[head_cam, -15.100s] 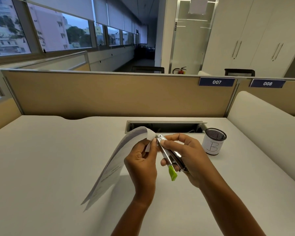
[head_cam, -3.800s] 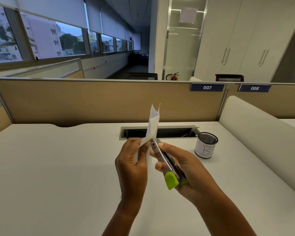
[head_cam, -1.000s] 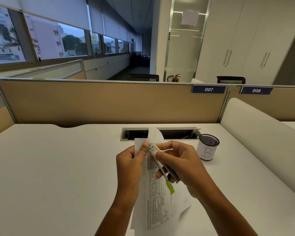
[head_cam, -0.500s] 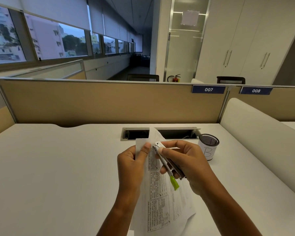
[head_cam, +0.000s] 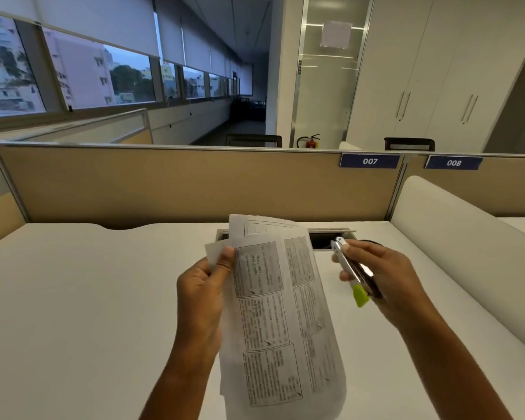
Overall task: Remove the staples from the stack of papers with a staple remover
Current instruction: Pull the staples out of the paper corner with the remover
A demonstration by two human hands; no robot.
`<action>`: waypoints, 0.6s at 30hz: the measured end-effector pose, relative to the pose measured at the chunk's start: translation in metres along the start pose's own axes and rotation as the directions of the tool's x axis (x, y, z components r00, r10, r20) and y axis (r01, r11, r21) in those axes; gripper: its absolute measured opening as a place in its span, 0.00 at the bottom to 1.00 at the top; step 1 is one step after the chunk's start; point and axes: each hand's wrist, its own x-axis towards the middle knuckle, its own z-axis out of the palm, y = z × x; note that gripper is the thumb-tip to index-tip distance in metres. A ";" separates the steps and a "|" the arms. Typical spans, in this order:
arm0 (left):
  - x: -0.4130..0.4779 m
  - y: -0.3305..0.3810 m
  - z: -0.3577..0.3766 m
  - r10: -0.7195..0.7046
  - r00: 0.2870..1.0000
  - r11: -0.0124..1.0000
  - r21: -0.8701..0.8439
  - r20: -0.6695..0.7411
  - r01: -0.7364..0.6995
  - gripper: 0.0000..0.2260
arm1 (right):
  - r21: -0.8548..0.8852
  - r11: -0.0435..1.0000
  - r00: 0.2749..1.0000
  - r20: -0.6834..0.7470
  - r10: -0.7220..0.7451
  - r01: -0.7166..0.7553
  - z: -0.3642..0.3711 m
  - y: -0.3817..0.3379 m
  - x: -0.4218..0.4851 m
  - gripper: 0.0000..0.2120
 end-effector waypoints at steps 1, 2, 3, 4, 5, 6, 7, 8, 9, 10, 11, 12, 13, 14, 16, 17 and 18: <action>0.002 0.000 -0.001 0.005 1.000 1.000 -0.005 0.001 -0.005 0.10 | -0.004 1.000 1.000 0.011 -0.011 0.011 -0.002 0.000 -0.001 0.06; 0.003 -0.001 0.001 -0.003 1.000 1.000 -0.020 0.009 0.003 0.09 | -0.019 1.000 0.999 0.044 -0.018 0.019 0.000 0.000 -0.004 0.05; 0.003 -0.003 0.006 -0.016 1.000 0.999 -0.030 0.019 0.016 0.09 | -0.035 0.999 0.996 0.088 -0.023 0.026 0.006 0.001 -0.007 0.05; 0.002 -0.006 0.011 -0.031 0.999 0.999 -0.033 0.026 0.032 0.09 | -0.052 0.998 0.991 0.134 -0.026 0.034 0.014 0.003 -0.010 0.04; 0.002 -0.008 0.016 -0.040 0.999 0.999 -0.029 0.029 0.041 0.09 | -0.075 0.996 0.985 0.169 -0.029 0.042 0.023 0.004 -0.013 0.04; 0.001 -0.010 0.020 -0.046 0.999 0.999 -0.026 0.028 0.046 0.09 | -0.109 0.993 0.982 0.184 -0.032 0.053 0.031 0.005 -0.014 0.05; 0.001 -0.012 0.024 -0.046 0.999 0.999 -0.019 0.023 0.046 0.10 | -0.157 0.985 0.982 0.186 -0.043 0.072 0.038 0.006 -0.015 0.06; 0.001 -0.014 0.028 -0.042 0.999 0.999 -0.013 0.011 0.042 0.10 | -0.222 0.969 0.980 0.186 -0.065 0.106 0.043 0.007 -0.015 0.08; 0.002 -0.015 0.031 -0.036 0.999 0.999 -0.008 -0.005 0.036 0.11 | -0.296 0.943 0.977 0.188 -0.099 0.152 0.047 0.008 -0.016 0.10; 0.002 -0.016 0.033 -0.030 0.999 1.000 -0.005 -0.025 0.030 0.11 | -0.365 0.908 0.970 0.194 -0.144 0.208 0.051 0.010 -0.016 0.11; 0.002 -0.016 0.035 -0.022 0.999 1.000 -0.002 -0.044 0.022 0.12 | -0.420 0.868 0.960 0.198 -0.196 0.264 0.054 0.011 -0.016 0.12; 0.003 -0.016 0.036 -0.014 0.998 1.000 0.004 -0.065 0.014 0.12 | -0.457 0.833 0.948 0.201 -0.245 0.312 0.056 0.013 -0.016 0.11; 0.003 -0.017 0.037 -0.005 0.997 1.000 0.009 -0.082 0.006 0.12 | -0.480 0.804 0.936 0.200 -0.288 0.350 0.058 0.014 -0.016 0.11; 0.003 -0.017 0.038 0.002 0.995 1.000 0.016 -0.095 0.000 0.13 | -0.499 0.779 0.925 0.196 -0.326 0.381 0.059 0.015 -0.016 0.10; 0.003 -0.018 0.039 0.009 0.993 0.999 0.034 -0.114 -0.005 0.13 | -0.536 0.731 0.905 0.194 -0.380 0.422 0.060 0.017 -0.016 0.10; 0.003 -0.018 0.039 0.007 0.993 0.999 0.035 -0.120 -0.003 0.13 | -0.554 0.709 0.896 0.196 -0.399 0.437 0.060 0.018 -0.016 0.12; 0.003 -0.019 0.039 -0.001 0.993 1.000 0.031 -0.122 0.004 0.14 | -0.575 0.683 0.887 0.201 -0.416 0.450 0.061 0.019 -0.016 0.13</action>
